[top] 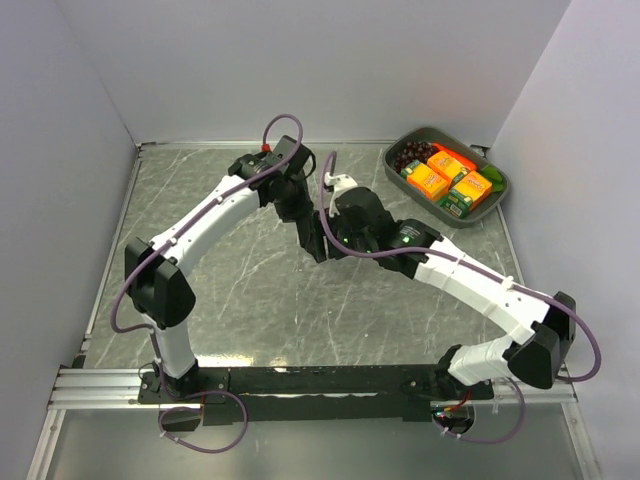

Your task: Sort the hair-cutting tools

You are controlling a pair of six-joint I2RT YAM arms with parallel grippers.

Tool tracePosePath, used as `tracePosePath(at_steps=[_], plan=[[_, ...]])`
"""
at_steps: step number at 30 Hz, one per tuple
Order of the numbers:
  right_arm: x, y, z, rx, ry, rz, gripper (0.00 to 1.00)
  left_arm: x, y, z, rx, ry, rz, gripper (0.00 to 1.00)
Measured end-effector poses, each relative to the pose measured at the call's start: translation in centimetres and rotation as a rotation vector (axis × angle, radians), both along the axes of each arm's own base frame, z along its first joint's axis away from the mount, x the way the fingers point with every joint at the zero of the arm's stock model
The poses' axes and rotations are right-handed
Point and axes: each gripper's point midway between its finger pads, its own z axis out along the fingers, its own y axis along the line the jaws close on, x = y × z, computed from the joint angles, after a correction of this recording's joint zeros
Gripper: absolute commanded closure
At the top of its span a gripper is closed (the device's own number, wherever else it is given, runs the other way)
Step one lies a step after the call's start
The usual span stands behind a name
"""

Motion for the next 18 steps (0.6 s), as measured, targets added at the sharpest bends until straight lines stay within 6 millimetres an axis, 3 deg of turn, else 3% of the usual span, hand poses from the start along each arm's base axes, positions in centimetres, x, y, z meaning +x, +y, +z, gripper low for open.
tracePosePath(at_steps=[11,18], plan=[[-0.9,2.4,-1.9,-0.053,0.053,0.022,0.41,0.6,0.9,1.1,0.032,-0.014,0.059,0.93],[-0.3,3.1,-2.2,-0.062,0.052,-0.018,0.55,0.3,1.4,1.3,0.050,-0.006,0.079,0.94]])
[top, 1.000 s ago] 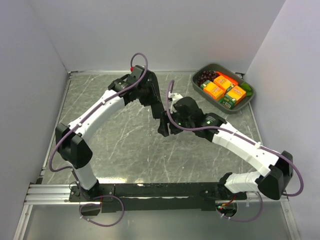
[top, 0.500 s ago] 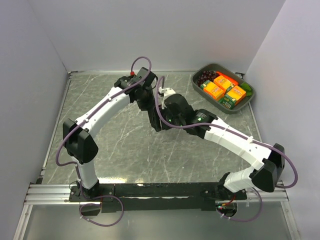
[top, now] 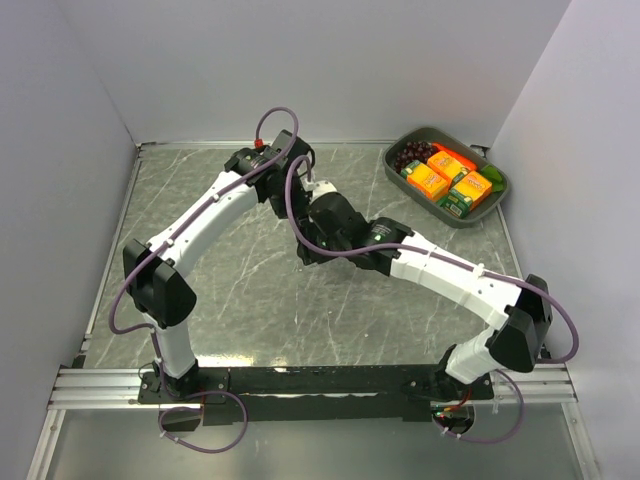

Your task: Sort the hair-cutting tools

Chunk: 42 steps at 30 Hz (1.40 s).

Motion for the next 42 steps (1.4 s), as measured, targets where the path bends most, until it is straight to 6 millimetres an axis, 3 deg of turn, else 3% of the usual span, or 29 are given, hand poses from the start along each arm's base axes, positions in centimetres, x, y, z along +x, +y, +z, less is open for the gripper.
tracePosePath(at_steps=[8,18,23,29,34,37,42], plan=[[0.9,0.4,-0.1,-0.007,-0.027,-0.039,0.68,-0.1,0.1,-0.1,0.004,0.005,-0.001,0.95],[0.9,1.4,0.0,0.003,-0.055,-0.043,0.76,0.0,0.4,-0.1,0.016,0.001,-0.004,0.96],[0.7,2.1,-0.1,0.013,-0.059,-0.038,1.00,0.0,0.7,-0.4,0.029,0.004,-0.006,0.96],[0.3,2.6,-0.5,-0.002,-0.066,-0.030,1.00,-0.4,1.1,-1.2,0.051,0.017,-0.014,0.96],[-0.2,2.7,-0.2,0.023,-0.075,-0.017,1.00,-1.0,1.3,-0.8,0.041,0.008,-0.037,0.88],[-1.2,2.1,0.3,0.063,-0.080,0.004,1.00,-1.7,1.1,0.1,-0.015,-0.010,-0.070,0.81],[-3.1,1.0,3.0,0.173,-0.117,0.060,1.00,-3.7,0.6,3.4,-0.218,-0.065,-0.147,0.81]])
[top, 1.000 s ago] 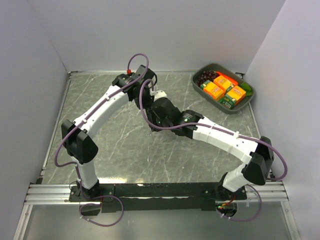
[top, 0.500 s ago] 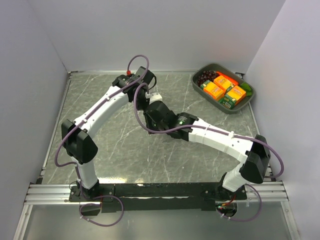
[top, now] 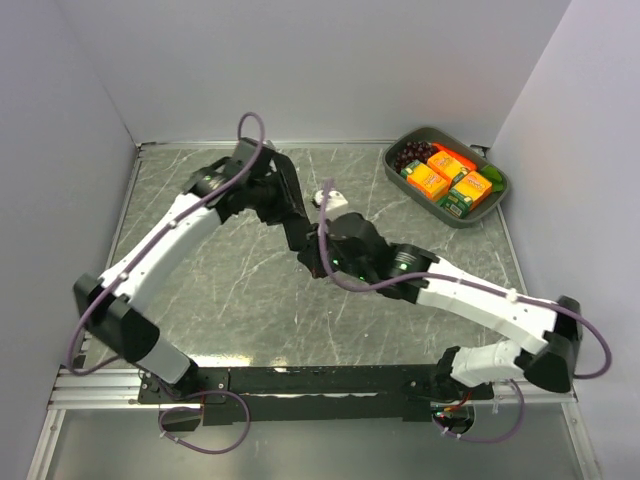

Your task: Sort the hair-cutting tools

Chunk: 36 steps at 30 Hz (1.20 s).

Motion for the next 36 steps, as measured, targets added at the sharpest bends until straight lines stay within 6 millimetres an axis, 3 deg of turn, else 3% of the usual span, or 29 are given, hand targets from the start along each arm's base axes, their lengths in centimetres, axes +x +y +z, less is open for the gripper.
tracePosePath(at_steps=[4,7,13,17,18,19,20,23,32,36], plan=[[-1.2,-0.7,2.8,0.100,-0.052,0.041,1.00,-0.9,-0.1,3.8,-0.144,-0.059,-0.066,0.82],[-2.0,-1.9,3.4,0.109,-0.068,0.060,1.00,-1.0,-0.6,5.3,-0.200,-0.100,-0.120,0.81],[-3.2,-4.1,1.1,0.018,-0.037,0.081,1.00,-1.2,-0.9,4.9,-0.297,-0.115,-0.185,0.80],[-3.2,-5.0,0.7,-0.015,-0.039,0.086,1.00,-1.9,-1.6,4.5,-0.340,-0.090,-0.235,0.85],[-3.3,-5.1,0.8,-0.019,-0.041,0.088,0.97,-1.9,-1.6,4.6,-0.345,-0.092,-0.241,0.88],[-3.3,-5.3,0.8,-0.024,-0.041,0.090,0.88,-1.9,-1.8,4.8,-0.352,-0.099,-0.247,0.98],[-3.3,-5.3,0.8,-0.025,-0.039,0.093,0.73,-1.8,-1.8,5.0,-0.356,-0.105,-0.247,0.99],[-3.3,-4.7,0.7,-0.027,-0.029,0.109,0.56,-1.5,-1.8,5.1,-0.361,-0.105,-0.227,0.99],[-0.3,-1.9,0.5,-0.084,-0.027,0.059,0.46,2.0,0.6,4.3,-0.188,-0.076,0.004,0.99],[1.5,-0.6,1.0,-0.103,-0.044,0.018,0.45,3.1,2.4,2.9,-0.073,-0.041,0.099,0.99]])
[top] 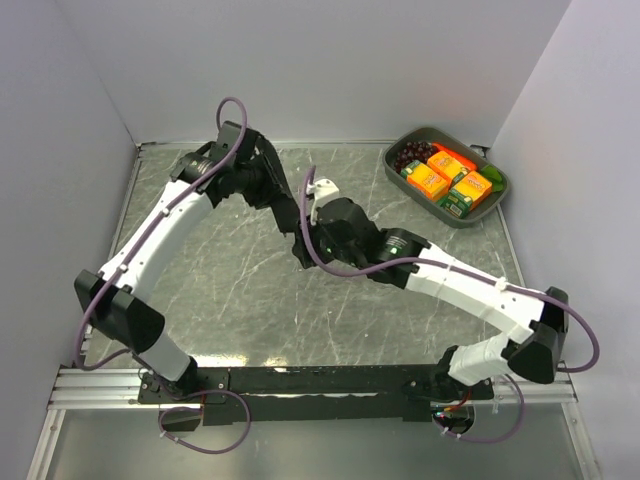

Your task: Sort the hair-cutting tools

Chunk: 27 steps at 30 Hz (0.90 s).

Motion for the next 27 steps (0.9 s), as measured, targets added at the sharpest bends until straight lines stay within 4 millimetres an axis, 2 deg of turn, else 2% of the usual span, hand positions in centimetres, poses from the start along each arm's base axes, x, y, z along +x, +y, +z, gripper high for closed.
tracePosePath(at_steps=[7,10,13,21,27], plan=[[1.6,1.7,-0.7,-0.038,-0.007,-0.030,0.45,0.2,1.8,-4.1,0.175,0.137,0.078,0.99],[2.1,2.8,-0.9,-0.045,-0.005,-0.029,0.45,-0.1,2.5,-5.0,0.222,0.167,0.098,0.99],[2.5,3.9,-1.1,-0.047,0.001,-0.022,0.45,-0.3,3.2,-5.0,0.251,0.175,0.114,0.99],[2.5,6.4,-1.3,-0.023,0.039,0.004,0.47,0.5,3.8,-3.4,0.282,0.139,0.143,0.99],[2.4,7.3,-2.0,-0.031,0.063,0.004,0.52,0.5,4.1,-3.8,0.309,0.147,0.133,0.99]])
